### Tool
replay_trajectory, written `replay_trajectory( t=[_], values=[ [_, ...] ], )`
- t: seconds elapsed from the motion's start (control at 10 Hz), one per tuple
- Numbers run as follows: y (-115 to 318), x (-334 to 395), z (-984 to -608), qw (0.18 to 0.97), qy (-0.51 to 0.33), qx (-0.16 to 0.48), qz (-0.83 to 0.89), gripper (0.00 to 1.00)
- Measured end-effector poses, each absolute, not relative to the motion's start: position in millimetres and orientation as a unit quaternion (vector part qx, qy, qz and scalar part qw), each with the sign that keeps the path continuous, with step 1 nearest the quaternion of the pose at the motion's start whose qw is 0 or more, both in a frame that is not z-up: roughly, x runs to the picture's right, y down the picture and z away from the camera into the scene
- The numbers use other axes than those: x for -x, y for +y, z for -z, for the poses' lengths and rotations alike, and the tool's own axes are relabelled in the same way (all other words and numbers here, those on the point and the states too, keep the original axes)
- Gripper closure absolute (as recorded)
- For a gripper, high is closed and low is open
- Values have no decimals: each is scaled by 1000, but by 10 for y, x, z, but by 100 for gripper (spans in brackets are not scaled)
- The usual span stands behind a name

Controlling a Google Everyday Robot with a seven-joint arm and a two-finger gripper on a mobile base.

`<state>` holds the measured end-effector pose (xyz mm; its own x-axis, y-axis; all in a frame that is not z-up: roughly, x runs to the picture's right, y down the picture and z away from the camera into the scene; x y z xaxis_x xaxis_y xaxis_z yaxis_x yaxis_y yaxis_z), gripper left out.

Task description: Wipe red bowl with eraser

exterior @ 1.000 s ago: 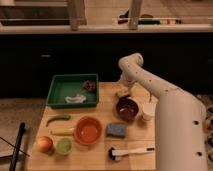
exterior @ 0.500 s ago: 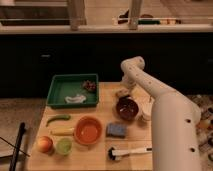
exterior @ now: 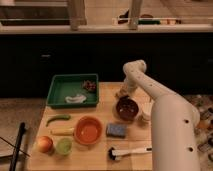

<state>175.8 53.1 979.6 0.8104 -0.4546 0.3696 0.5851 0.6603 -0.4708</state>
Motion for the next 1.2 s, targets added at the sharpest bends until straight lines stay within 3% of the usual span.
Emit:
replay_trajectory(
  t=[0.3,1.2],
  values=[
    [463,-1829,-9669,903,-101,297,293,98],
    [50,-1690,-9175,905,-63,284,309,100]
  ],
)
